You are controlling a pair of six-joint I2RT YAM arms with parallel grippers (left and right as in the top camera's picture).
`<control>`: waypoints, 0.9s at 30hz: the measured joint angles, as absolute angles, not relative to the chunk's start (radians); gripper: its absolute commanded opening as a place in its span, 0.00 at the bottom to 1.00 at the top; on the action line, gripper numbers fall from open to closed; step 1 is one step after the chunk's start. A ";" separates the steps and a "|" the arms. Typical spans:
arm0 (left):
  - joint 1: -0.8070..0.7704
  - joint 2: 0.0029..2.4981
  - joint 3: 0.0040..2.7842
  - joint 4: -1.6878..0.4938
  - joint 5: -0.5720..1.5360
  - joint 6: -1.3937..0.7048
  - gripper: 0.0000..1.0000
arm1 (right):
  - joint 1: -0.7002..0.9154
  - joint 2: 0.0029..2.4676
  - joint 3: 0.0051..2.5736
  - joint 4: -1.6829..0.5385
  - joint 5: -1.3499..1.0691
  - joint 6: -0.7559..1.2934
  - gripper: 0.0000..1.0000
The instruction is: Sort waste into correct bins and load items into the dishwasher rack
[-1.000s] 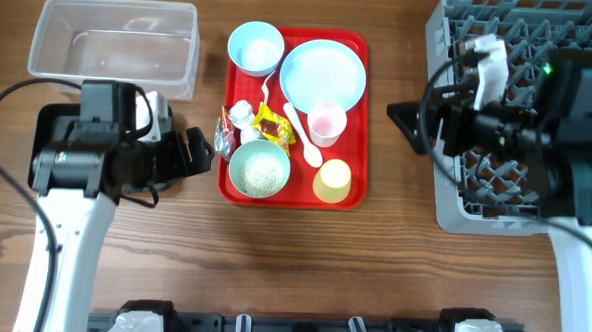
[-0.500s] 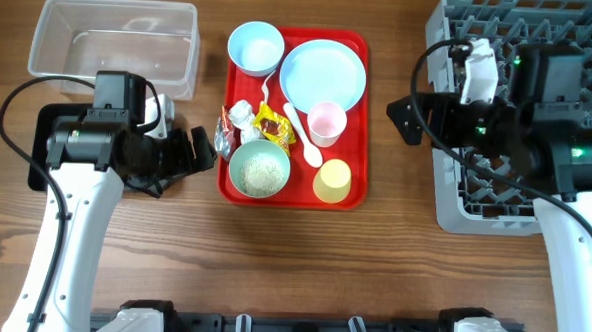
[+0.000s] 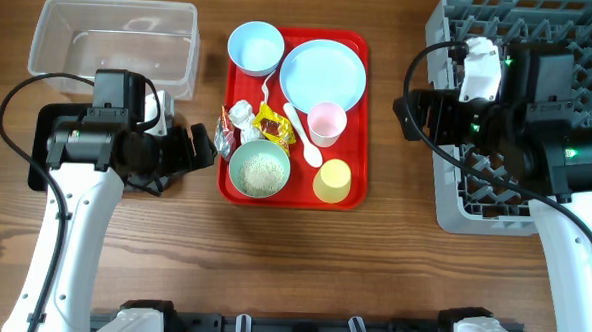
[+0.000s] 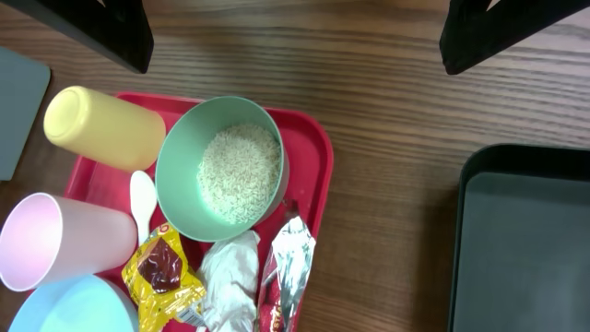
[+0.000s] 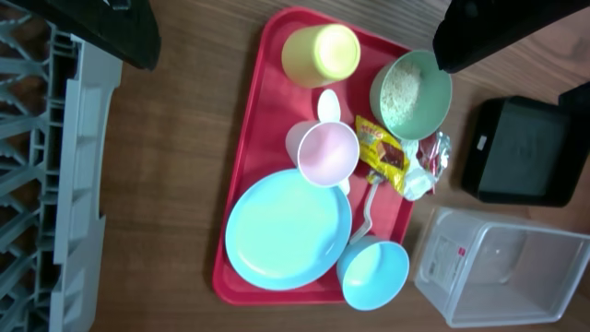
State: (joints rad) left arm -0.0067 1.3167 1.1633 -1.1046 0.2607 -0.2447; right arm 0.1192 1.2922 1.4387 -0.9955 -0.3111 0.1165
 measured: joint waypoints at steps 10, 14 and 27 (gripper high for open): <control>-0.007 1.317 1.176 -0.973 0.269 -0.228 1.00 | 0.119 1.292 1.439 -0.988 -0.305 0.117 1.00; -0.007 1.317 1.210 -0.896 0.276 -0.221 1.00 | 0.119 1.292 1.439 -0.988 -0.305 0.117 1.00; -0.189 1.619 1.227 -0.666 0.219 -0.227 0.92 | 0.119 1.292 1.439 -1.010 -0.305 0.117 1.00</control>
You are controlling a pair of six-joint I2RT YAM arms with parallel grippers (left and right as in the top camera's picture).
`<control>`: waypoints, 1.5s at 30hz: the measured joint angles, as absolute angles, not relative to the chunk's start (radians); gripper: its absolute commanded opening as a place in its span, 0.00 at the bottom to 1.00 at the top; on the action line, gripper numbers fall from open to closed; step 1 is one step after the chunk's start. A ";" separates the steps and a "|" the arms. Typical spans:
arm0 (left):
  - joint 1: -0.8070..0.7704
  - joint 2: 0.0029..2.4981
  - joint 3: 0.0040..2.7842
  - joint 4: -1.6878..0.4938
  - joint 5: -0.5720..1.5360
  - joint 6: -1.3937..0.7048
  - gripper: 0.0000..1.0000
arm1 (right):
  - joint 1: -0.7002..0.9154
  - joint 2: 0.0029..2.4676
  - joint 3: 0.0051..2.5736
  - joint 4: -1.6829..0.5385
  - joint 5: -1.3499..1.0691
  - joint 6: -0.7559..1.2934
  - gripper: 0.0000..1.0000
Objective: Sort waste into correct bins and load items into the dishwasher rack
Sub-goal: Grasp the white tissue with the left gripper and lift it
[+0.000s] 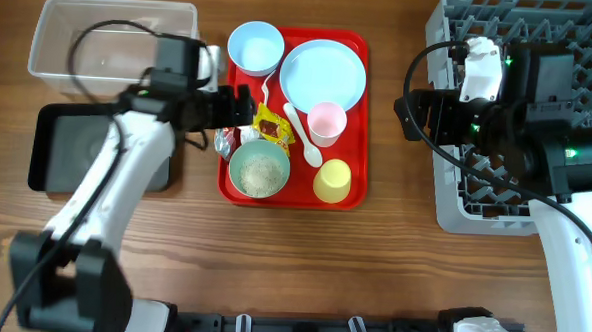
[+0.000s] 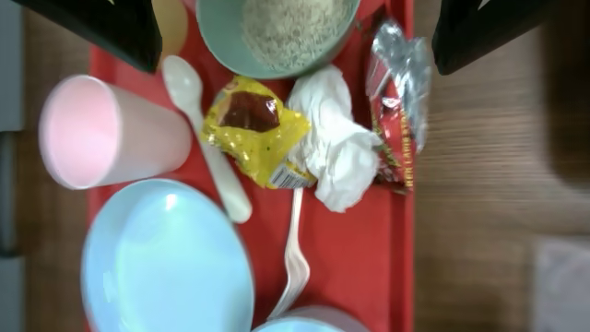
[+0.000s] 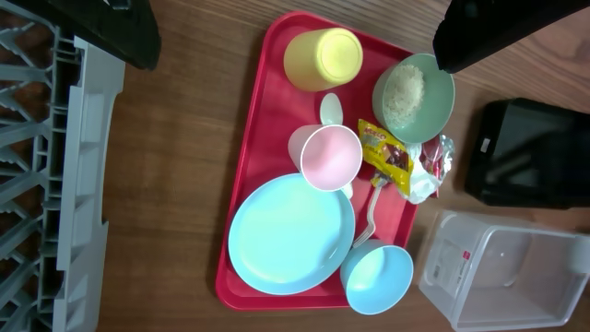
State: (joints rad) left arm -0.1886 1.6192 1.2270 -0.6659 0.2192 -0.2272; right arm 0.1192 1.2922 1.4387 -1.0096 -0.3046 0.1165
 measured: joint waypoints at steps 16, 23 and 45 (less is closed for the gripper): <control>-0.253 1.828 1.227 -0.530 0.049 -0.290 0.94 | 0.119 1.333 1.439 -1.033 -0.305 0.121 0.91; -0.309 1.834 1.227 -0.529 0.049 -0.291 0.88 | 0.119 1.356 1.439 -1.048 -0.302 0.125 0.91; -0.325 1.941 1.227 -0.484 0.041 -0.300 0.14 | 0.119 1.356 1.439 -1.055 -0.302 0.127 0.91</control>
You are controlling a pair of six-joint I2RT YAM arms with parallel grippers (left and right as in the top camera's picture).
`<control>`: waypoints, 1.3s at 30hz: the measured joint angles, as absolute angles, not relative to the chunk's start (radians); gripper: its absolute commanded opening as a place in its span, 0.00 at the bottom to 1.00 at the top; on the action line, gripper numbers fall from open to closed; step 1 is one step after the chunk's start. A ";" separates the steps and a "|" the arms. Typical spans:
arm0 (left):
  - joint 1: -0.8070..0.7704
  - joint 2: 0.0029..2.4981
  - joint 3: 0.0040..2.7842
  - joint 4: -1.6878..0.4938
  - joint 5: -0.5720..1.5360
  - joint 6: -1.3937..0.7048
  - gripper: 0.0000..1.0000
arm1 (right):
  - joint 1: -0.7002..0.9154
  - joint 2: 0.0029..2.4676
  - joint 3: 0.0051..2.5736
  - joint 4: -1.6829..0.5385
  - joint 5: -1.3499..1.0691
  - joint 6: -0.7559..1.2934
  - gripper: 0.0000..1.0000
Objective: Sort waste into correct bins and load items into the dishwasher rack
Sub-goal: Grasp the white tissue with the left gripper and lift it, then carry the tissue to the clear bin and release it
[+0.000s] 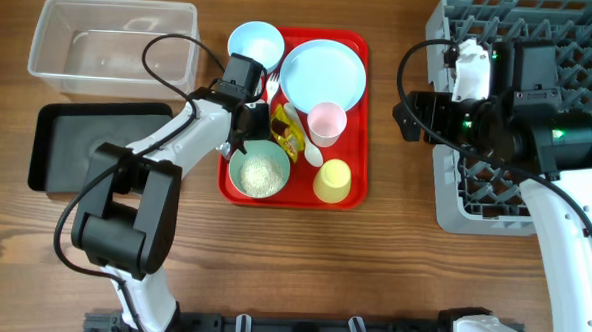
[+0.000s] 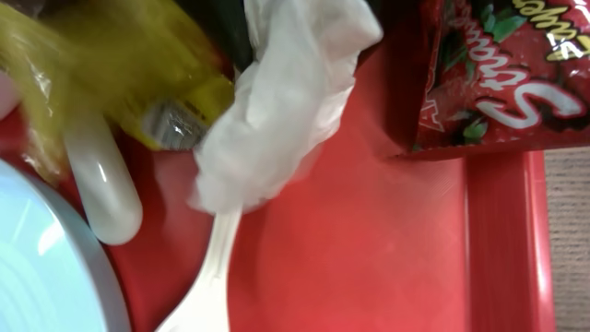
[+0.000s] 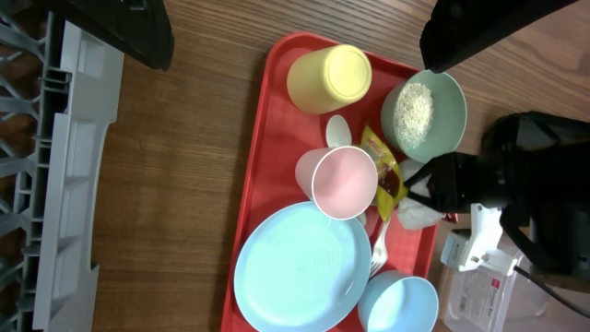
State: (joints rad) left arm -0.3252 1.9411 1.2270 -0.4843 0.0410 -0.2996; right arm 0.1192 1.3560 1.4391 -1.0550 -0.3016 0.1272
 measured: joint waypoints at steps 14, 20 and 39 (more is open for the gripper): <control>-0.325 1.886 1.274 -0.564 0.037 -0.299 0.04 | 0.119 1.356 1.439 -1.062 -0.302 0.128 0.90; -0.324 1.739 1.343 -0.600 0.034 -0.299 0.04 | 0.119 1.356 1.439 -1.062 -0.302 0.128 0.90; 0.015 1.659 1.364 -0.232 -0.244 -0.293 0.41 | 0.119 1.356 1.439 -1.084 -0.302 0.128 0.90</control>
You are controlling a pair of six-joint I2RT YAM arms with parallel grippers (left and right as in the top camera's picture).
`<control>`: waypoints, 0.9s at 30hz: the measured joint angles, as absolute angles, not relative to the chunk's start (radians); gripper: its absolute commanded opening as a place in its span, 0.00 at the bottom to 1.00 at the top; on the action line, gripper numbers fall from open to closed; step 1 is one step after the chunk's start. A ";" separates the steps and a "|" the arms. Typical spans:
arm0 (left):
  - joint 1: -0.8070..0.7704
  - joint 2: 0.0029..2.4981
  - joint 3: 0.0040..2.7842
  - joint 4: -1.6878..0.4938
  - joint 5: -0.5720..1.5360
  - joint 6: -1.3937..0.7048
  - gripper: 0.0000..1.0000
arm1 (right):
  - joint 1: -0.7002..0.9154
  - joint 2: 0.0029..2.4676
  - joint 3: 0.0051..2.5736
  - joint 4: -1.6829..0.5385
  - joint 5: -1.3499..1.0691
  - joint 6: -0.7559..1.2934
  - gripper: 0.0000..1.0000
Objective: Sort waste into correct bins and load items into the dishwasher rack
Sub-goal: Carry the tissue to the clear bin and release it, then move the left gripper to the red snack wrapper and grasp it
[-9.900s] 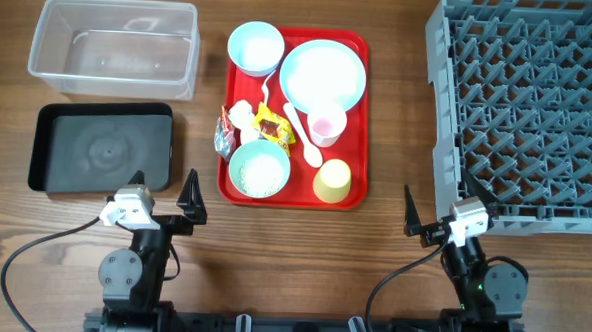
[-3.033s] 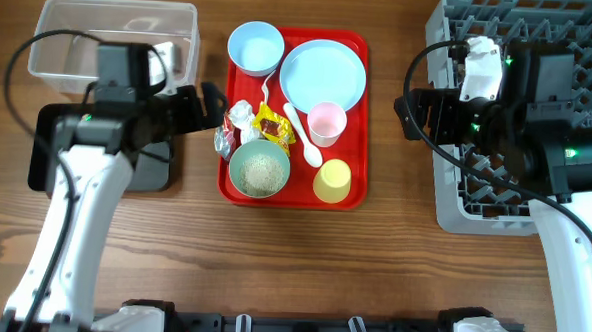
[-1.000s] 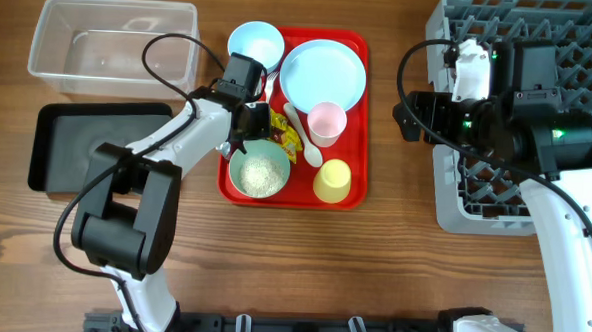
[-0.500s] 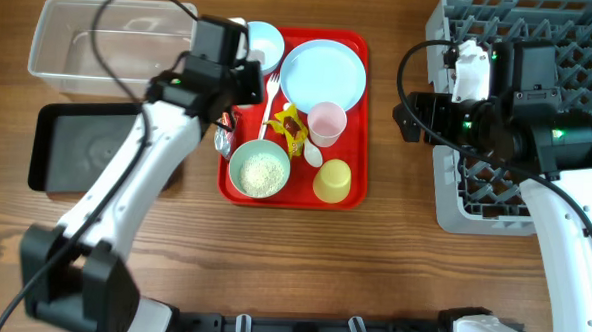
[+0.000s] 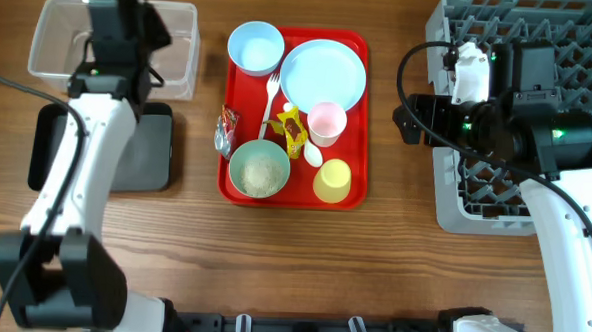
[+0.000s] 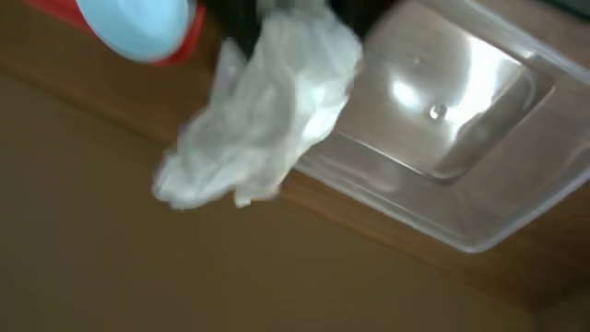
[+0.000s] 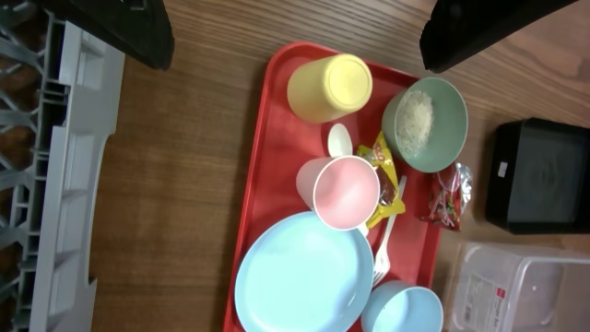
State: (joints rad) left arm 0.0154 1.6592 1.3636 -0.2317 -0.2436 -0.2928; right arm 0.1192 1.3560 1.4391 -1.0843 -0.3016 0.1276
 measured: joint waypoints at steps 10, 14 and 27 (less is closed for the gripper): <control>0.049 1.876 1.364 -0.158 -0.265 -0.294 1.00 | 0.119 1.356 1.439 -1.104 -0.286 0.128 0.90; 0.049 1.871 1.364 -0.199 -0.262 -0.289 1.00 | 0.119 1.356 1.439 -1.105 -0.279 0.128 0.90; -0.078 1.612 1.371 -0.837 0.014 -0.275 0.89 | 0.119 1.356 1.439 -1.080 -0.275 0.128 0.91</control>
State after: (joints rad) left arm -0.0780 1.6115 1.3712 -0.8368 0.0135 -0.2749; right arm 0.1192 1.3560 1.4391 -1.0798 -0.2752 0.1276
